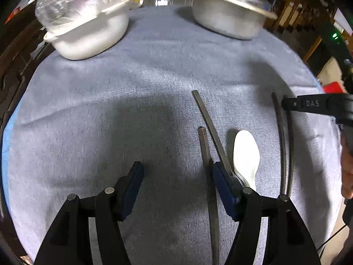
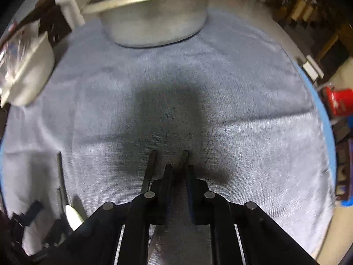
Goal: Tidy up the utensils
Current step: 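Grasp a chopstick with the left gripper while the right gripper lifts its chopstick, then carry both held chopsticks up and over the gray metal cup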
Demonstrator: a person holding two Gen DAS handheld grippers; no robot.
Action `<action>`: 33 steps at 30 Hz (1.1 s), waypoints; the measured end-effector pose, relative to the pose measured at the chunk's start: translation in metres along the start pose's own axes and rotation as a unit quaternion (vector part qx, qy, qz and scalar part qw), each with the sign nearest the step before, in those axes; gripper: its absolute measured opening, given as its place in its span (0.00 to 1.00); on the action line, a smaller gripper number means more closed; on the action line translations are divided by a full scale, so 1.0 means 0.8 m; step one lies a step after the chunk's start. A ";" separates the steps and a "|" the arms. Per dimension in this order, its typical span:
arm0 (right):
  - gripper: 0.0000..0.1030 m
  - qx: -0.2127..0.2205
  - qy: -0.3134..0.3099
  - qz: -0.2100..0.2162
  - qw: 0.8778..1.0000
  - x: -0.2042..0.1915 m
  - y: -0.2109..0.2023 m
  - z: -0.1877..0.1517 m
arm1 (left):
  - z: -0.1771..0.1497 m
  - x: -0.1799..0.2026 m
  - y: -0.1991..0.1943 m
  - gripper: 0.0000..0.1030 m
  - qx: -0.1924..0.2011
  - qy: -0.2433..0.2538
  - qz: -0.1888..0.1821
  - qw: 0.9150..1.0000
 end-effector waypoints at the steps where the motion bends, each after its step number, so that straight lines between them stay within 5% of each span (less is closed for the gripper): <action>1: 0.10 0.003 -0.008 -0.005 1.000 -0.004 0.000 -0.001 | 0.002 0.002 0.002 0.64 -0.006 0.005 0.006 1.000; 9: 0.06 0.000 -0.017 0.013 1.000 0.008 -0.011 -0.037 | 0.026 0.003 0.013 0.57 -0.040 0.003 0.008 0.999; 12: 0.06 -0.009 -0.015 0.025 1.000 0.020 -0.014 -0.052 | 0.034 0.002 0.013 0.41 -0.033 0.002 0.010 0.999; 14: 0.06 -0.013 -0.008 0.041 0.999 0.028 -0.017 -0.060 | 0.036 0.002 0.012 0.15 -0.027 0.003 0.007 1.000; 15: 0.06 -0.015 -0.003 0.055 0.998 0.032 -0.019 -0.065 | 0.036 0.000 0.012 0.11 -0.025 -0.002 0.003 1.000; 23: 0.06 0.019 0.050 0.158 0.986 0.090 -0.063 -0.092 | 0.003 -0.017 -0.015 0.06 0.011 -0.063 -0.019 0.998; 33: 0.06 0.144 0.074 0.208 0.965 0.128 -0.184 -0.111 | -0.039 -0.059 -0.157 0.05 0.142 -0.107 0.020 0.984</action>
Point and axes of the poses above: each gripper's, at about its wrist camera, not at the fingertips, and y roughly the way its jaws point, x to its right, z to its top, the point moved 8 cm from there along y, roughly the way its jaws point, and after that the axes turned 11 degrees about y, right-handed, at the moved point
